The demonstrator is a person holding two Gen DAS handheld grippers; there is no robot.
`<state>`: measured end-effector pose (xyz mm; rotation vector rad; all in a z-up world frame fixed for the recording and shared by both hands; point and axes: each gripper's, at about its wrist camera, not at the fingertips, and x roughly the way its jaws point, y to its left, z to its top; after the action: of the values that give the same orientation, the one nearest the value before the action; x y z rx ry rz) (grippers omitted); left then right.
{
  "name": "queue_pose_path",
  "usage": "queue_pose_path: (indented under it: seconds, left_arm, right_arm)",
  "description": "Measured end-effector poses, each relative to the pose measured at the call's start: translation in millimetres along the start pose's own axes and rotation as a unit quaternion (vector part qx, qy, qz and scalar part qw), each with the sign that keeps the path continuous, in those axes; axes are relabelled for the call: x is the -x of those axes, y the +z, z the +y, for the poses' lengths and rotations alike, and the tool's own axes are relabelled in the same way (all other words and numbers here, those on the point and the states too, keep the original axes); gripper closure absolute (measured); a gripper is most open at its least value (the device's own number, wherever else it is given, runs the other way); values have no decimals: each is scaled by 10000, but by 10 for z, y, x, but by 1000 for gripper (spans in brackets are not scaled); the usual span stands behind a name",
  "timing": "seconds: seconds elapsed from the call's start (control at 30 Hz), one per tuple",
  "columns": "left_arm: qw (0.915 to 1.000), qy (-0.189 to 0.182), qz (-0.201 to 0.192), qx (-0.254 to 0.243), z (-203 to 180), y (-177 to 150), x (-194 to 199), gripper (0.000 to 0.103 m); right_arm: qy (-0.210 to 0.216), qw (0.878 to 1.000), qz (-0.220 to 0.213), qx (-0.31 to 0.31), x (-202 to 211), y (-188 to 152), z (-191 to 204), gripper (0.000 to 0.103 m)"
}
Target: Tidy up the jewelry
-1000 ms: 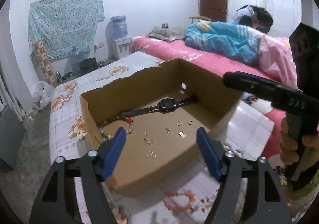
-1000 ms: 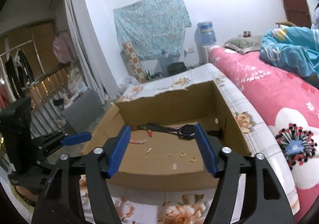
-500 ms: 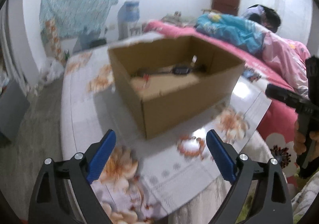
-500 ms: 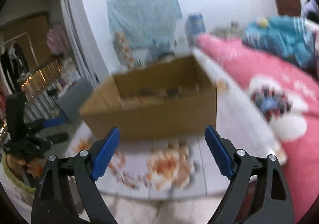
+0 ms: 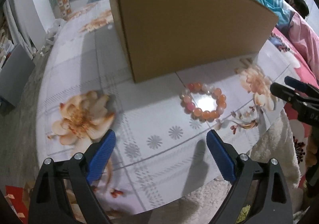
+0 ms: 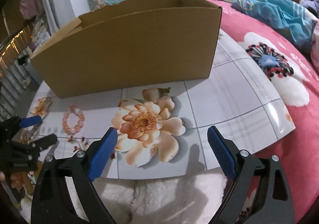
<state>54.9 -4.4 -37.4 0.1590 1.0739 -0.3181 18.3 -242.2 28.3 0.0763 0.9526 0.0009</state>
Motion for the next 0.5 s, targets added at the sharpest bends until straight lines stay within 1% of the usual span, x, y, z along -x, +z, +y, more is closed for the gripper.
queue_pose_path:
  seconds: [0.1,0.13,0.27,0.33,0.5]
  left_arm:
    - [9998,180,-57,-105,-79,-24,-24,6]
    - [9997,190,-82,-102,-70,-35,-21,6]
    - [9996,252,-111,58,-67,-41,-18,6]
    - [9994,300,-112,114,-71,-24,-26,6]
    - [9989,367,-106,279,-84,15,-48,6]
  right_arm:
    - [-128,9998,84,123,-66,-14,63,14]
    - [-171,9997,105,151,-102,5,69,14]
    - [-278,9990,255,226,-218,15,76,12]
    - [-311,9987,307,246,-268,7,59,8]
    - [-287,9986,345,292,-320,49,5,8]
